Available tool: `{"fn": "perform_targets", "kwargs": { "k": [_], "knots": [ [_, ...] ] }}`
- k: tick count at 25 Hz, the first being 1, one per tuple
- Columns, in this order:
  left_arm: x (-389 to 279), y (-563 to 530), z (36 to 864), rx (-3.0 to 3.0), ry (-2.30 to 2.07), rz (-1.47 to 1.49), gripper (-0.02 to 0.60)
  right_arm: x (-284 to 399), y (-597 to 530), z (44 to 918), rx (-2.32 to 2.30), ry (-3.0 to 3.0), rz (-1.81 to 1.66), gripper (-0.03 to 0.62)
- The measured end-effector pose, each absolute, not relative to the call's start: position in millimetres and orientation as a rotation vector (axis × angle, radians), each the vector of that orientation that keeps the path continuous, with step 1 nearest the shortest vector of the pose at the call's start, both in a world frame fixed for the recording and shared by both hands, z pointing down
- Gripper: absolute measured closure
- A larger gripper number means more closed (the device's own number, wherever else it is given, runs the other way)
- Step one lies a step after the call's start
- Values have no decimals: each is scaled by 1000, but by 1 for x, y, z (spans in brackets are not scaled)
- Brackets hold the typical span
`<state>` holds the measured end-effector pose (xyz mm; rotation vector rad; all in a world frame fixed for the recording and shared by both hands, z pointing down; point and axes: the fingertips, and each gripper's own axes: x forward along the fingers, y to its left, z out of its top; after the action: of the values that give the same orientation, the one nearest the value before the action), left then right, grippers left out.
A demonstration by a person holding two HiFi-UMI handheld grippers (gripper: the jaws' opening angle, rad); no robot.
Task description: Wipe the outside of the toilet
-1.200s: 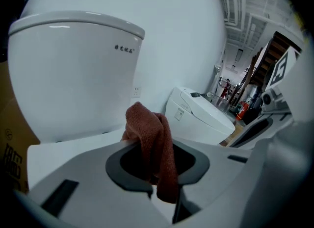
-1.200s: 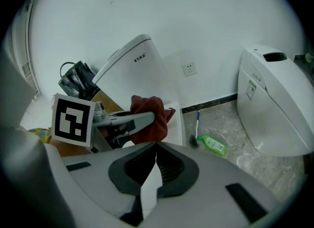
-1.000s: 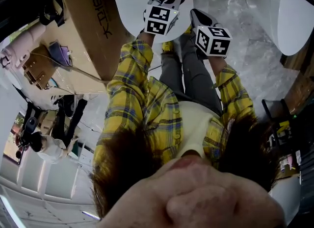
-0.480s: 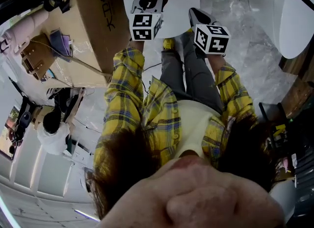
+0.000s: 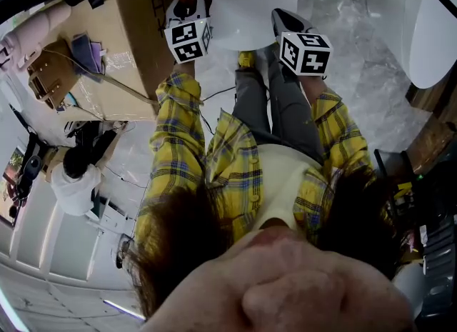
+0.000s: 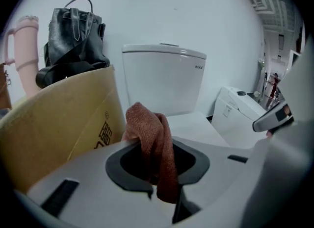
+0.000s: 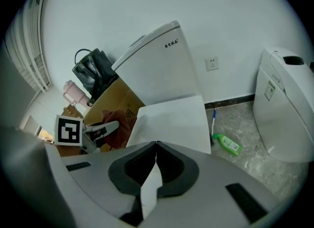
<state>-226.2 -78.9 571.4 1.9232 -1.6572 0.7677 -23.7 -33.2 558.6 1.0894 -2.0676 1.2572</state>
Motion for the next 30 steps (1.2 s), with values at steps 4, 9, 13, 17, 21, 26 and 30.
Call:
{"fn": "perform_targets", "kwargs": {
  "k": [4,9,13,17,21,26,30],
  "knots": [
    [-243,-77,585,1853,-1699,790,483,-26,-32,561,1075,-2067,1256,569],
    [-239,-75,604,1808,-1690,796,483,-22,-30,566,1077,-2055,1261,568],
    [-218,-74,619,1827,-1628,814,483,-13,-29,570,1101,-2038,1279,569],
    [-199,-76,630,1851,-1562,830,483,-4,-26,572,1119,-2025,1293,568],
    [-177,-80,634,1879,-1508,817,483,7,-26,575,1148,-2006,1302,568],
    [-144,-83,638,1944,-1414,832,483,18,-27,576,1185,-1991,1317,568],
    [-114,-80,641,1999,-1318,856,483,26,-28,577,1209,-1982,1326,569]
  ]
}}
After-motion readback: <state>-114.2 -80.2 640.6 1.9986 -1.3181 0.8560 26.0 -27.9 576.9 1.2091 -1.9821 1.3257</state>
